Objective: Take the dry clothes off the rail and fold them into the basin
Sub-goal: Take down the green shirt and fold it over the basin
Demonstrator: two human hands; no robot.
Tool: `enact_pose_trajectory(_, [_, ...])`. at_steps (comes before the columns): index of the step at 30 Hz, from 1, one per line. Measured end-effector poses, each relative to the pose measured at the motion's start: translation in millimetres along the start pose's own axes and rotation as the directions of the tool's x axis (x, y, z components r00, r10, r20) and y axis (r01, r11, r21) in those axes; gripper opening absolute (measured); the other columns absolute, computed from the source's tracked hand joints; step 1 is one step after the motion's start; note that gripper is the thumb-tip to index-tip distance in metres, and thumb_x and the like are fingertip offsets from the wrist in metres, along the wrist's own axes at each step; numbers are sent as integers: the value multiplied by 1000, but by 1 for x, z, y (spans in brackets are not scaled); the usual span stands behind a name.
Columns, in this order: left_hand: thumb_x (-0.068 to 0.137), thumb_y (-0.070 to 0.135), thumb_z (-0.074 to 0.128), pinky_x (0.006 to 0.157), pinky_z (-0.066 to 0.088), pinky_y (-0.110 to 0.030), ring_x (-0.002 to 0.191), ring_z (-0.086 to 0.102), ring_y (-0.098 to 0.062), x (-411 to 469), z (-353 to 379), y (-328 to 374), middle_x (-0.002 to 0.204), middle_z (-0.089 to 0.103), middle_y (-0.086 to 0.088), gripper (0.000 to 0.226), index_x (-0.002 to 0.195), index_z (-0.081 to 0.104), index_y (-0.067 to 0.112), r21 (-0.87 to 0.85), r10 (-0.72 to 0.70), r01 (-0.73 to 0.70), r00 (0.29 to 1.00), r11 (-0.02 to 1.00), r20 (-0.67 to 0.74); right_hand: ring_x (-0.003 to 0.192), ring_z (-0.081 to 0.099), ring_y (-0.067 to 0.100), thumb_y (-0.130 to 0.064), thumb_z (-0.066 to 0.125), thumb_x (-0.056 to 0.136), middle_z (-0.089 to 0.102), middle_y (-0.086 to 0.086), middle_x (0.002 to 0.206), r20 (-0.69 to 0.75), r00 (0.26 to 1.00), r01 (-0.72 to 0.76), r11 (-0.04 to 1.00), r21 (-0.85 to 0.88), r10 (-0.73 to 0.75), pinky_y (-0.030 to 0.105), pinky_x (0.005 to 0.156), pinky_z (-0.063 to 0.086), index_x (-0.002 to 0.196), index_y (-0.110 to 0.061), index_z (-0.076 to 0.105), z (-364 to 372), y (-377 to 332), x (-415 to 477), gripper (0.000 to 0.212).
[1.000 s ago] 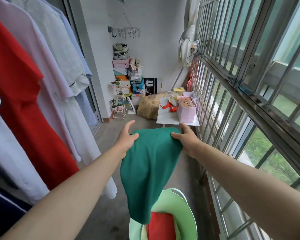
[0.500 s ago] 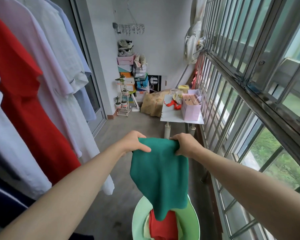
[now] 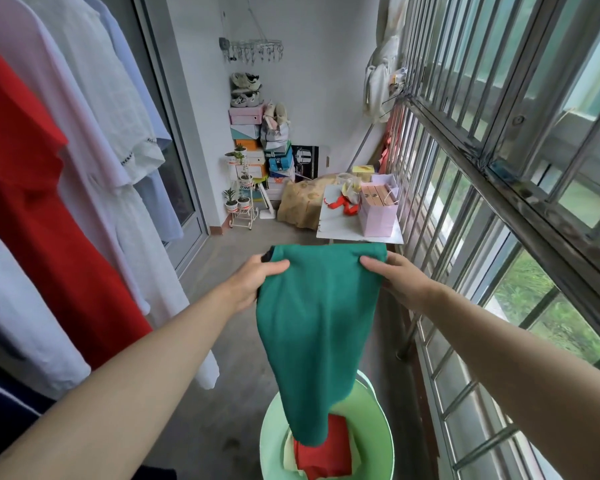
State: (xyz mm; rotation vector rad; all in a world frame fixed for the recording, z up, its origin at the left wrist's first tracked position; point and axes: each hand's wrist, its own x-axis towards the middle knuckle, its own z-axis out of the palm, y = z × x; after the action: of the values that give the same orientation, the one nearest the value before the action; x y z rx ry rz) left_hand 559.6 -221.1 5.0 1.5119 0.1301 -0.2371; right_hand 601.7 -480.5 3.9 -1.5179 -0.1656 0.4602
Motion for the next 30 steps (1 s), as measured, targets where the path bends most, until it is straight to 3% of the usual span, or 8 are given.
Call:
enact_pose_trajectory(6, [100, 14, 43, 68, 57, -25, 80, 68, -16, -1, 25, 19, 94, 70, -4, 18, 101, 61, 11, -41, 61, -65, 995, 997, -79, 114, 60, 21, -48, 54, 90, 65, 2, 123, 112, 987, -140, 968, 207, 119, 37, 103, 42, 121, -18, 60, 5, 7, -2, 44])
enact_pose_trajectory(10, [100, 17, 44, 65, 57, -26, 79, 68, -18, -1, 25, 26, 93, 69, -5, 20, 108, 59, 6, -48, 41, -48, 992, 998, -122, 119, 58, 28, -26, 78, 71, 61, 8, 129, 313, 944, -99, 995, -29, 103, 41, 102, 45, 130, -11, 54, 5, 32, -5, 66])
enact_pose_trajectory(13, [97, 22, 50, 74, 55, -33, 89, 67, -24, -1, 19, 27, 104, 68, -10, 28, 116, 55, 3, -51, -1, -9, 982, 999, -191, 116, 60, 31, -3, 73, 78, 65, 11, 122, 183, 976, -118, 993, -6, 117, 43, 103, 45, 123, -3, 58, 12, 44, -5, 48])
enact_pose_trajectory(16, [94, 26, 55, 76, 55, -34, 98, 66, -27, -1, 11, 24, 115, 65, -14, 38, 123, 52, 1, -40, -44, 35, 967, 999, -252, 110, 64, 27, -3, 71, 76, 67, 10, 120, 122, 980, -167, 980, 104, 154, 38, 98, 48, 123, -3, 58, 16, 41, -6, 49])
enact_pose_trajectory(20, [98, 19, 48, 62, 56, -26, 78, 67, -19, -9, 6, 24, 94, 68, -8, 23, 112, 58, 4, -69, -60, 46, 975, 997, -214, 95, 69, 22, -15, 62, 76, 71, 7, 109, 154, 954, -278, 953, 122, 259, 32, 81, 53, 115, -10, 62, 25, 30, -10, 39])
enact_pose_trajectory(24, [99, 22, 46, 65, 51, -32, 74, 66, -20, -11, -3, 24, 85, 69, -8, 29, 119, 57, 2, -179, -214, 173, 944, 969, -249, 96, 68, 25, -16, 55, 91, 71, 10, 109, 88, 955, -294, 946, 139, 284, 35, 81, 54, 119, -6, 60, 27, 20, -12, 31])
enact_pose_trajectory(27, [98, 45, 41, 75, 49, -33, 81, 66, -22, -16, -10, 26, 77, 72, -11, 44, 101, 61, 6, -479, -296, 179, 938, 859, -181, 99, 67, 27, -19, 59, 91, 69, 12, 114, 37, 967, -253, 944, 211, 251, 37, 83, 55, 122, -6, 59, 26, 9, -11, 33])
enact_pose_trajectory(30, [85, 74, 34, 84, 45, -39, 100, 63, -25, -22, -12, 16, 102, 72, -12, 74, 102, 68, 10, -568, -227, 155, 972, 808, -58, 100, 66, 27, -24, 57, 93, 68, 13, 114, 21, 975, -219, 929, 297, 223, 39, 83, 54, 119, -8, 60, 31, 1, -11, 31])
